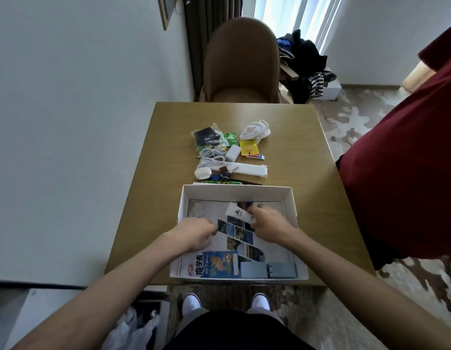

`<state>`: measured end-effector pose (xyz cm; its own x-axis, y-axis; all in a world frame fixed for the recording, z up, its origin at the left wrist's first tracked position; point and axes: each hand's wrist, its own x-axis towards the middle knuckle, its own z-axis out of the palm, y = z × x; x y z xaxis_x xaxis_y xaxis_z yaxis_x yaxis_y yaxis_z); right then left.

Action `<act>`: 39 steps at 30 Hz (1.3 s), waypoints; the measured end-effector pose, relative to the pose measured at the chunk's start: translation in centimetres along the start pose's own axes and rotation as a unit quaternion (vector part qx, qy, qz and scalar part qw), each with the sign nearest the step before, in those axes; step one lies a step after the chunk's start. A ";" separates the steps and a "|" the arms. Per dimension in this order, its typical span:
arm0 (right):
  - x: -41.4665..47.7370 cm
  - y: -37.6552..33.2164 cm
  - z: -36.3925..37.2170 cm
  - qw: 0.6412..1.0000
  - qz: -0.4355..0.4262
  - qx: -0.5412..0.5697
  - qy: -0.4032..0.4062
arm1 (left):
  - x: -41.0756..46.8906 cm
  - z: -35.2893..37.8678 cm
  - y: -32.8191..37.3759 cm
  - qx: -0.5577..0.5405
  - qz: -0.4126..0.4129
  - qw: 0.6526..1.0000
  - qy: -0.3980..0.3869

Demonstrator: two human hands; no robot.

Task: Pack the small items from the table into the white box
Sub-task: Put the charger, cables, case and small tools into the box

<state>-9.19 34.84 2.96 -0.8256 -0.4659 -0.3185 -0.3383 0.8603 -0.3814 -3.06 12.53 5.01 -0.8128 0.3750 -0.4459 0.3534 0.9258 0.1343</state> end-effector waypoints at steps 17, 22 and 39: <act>3.1 -3.0 1.0 0.954 -0.264 0.052 0.128 | -0.3 -1.1 -3.4 -0.243 -0.208 0.886 0.335; 3.4 -1.9 -3.3 0.932 -0.269 0.161 0.181 | 1.6 -2.6 -5.0 -0.273 -0.245 0.858 0.360; 19.4 -4.1 -2.8 0.959 -0.122 -0.131 -0.218 | 13.5 -1.4 -15.7 -0.358 -0.201 0.906 0.104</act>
<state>-25.04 22.85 0.76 -0.4586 -0.6536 -0.6020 -0.6474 0.7098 -0.2775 -20.23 3.16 -1.85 -0.9052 -0.0684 -0.4195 -0.3217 0.7554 0.5708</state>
